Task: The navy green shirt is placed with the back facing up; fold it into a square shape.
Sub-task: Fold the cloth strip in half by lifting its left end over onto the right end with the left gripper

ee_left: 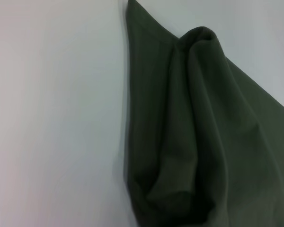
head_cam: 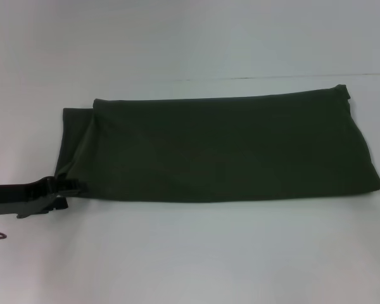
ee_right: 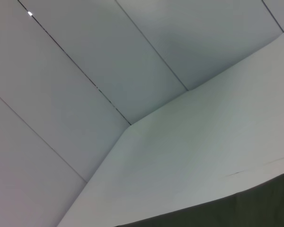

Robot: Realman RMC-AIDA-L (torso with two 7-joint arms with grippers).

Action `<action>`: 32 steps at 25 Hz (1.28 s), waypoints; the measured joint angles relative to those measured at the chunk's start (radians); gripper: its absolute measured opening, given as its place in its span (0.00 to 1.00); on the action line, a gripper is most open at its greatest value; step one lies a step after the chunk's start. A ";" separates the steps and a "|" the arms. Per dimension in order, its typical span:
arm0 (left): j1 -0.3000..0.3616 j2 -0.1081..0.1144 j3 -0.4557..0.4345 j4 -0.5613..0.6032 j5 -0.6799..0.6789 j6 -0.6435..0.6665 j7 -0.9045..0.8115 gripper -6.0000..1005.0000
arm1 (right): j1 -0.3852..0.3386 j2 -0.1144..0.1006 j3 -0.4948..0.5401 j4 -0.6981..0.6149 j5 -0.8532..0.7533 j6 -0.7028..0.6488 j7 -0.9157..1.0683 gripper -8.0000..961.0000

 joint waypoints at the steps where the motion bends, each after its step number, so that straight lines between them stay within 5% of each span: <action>1: 0.000 0.000 0.000 0.000 0.000 -0.002 0.000 0.68 | 0.000 0.001 0.000 0.000 0.000 0.000 0.000 0.95; 32: -0.012 0.000 0.026 -0.008 0.002 -0.065 -0.008 0.68 | -0.002 0.001 0.005 0.000 0.000 -0.001 0.003 0.95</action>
